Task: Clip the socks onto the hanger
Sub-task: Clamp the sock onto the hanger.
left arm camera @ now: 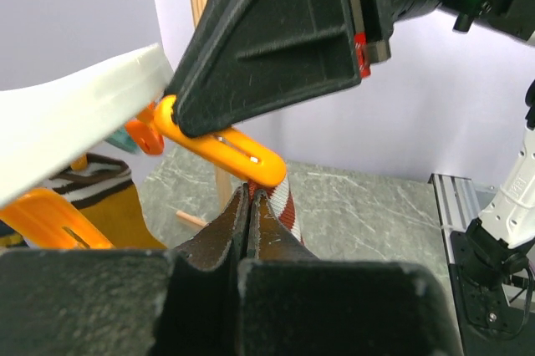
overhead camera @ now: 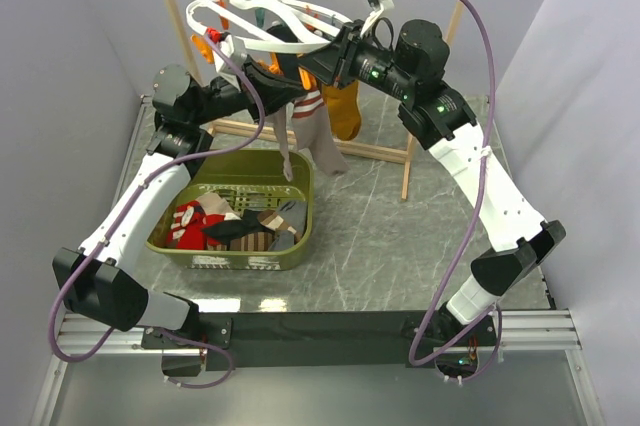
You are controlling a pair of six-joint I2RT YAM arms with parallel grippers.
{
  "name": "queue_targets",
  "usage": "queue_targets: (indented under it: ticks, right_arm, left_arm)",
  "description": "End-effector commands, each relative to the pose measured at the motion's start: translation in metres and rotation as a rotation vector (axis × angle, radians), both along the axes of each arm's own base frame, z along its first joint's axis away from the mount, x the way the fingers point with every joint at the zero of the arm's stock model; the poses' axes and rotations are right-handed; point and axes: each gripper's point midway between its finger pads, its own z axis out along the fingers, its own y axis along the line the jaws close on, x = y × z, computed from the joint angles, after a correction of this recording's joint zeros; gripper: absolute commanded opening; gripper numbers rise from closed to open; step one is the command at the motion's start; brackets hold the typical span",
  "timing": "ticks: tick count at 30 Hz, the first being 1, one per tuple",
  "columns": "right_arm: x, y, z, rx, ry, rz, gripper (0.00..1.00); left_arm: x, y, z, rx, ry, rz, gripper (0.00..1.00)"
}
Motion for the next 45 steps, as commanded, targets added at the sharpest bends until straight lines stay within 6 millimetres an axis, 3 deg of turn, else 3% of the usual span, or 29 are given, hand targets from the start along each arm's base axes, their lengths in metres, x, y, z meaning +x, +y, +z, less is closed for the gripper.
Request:
queue_targets:
  ticks: [1, 21, 24, 25, 27, 28, 31, 40, 45]
  right_arm:
    - [-0.014, -0.003, 0.024, 0.035, -0.104, 0.036, 0.02]
    - [-0.023, -0.005, 0.021, 0.056, -0.178, 0.053, 0.0]
    - [-0.022, -0.006, 0.02, 0.054, -0.179, 0.049, 0.1]
    - [-0.022, -0.006, 0.02, 0.053, -0.18, 0.049, 0.21]
    - [-0.022, -0.005, 0.02, 0.053, -0.18, 0.051, 0.32]
    - [-0.023, -0.006, 0.021, 0.054, -0.182, 0.051, 0.44]
    - [-0.023, -0.007, 0.023, 0.049, -0.19, 0.046, 0.57]
    - [-0.019, -0.016, 0.018, 0.0, -0.17, -0.016, 0.72]
    - [-0.018, -0.027, 0.011, -0.036, -0.118, -0.067, 0.75]
  left_arm:
    - [-0.01, 0.006, 0.028, -0.047, -0.085, -0.013, 0.01]
    - [-0.019, 0.004, 0.028, -0.063, -0.051, -0.118, 0.01]
    - [-0.019, 0.004, 0.027, -0.061, -0.049, -0.119, 0.01]
    - [-0.019, 0.004, 0.028, -0.063, -0.048, -0.115, 0.0]
    - [-0.019, 0.005, 0.027, -0.063, -0.046, -0.108, 0.0]
    - [-0.018, 0.005, 0.027, -0.063, -0.045, -0.104, 0.01]
    - [-0.017, 0.005, 0.025, -0.065, -0.033, -0.089, 0.01]
    - [0.002, 0.01, 0.018, -0.066, 0.031, 0.015, 0.01]
    - [0.014, 0.014, 0.006, -0.049, 0.088, 0.088, 0.01]
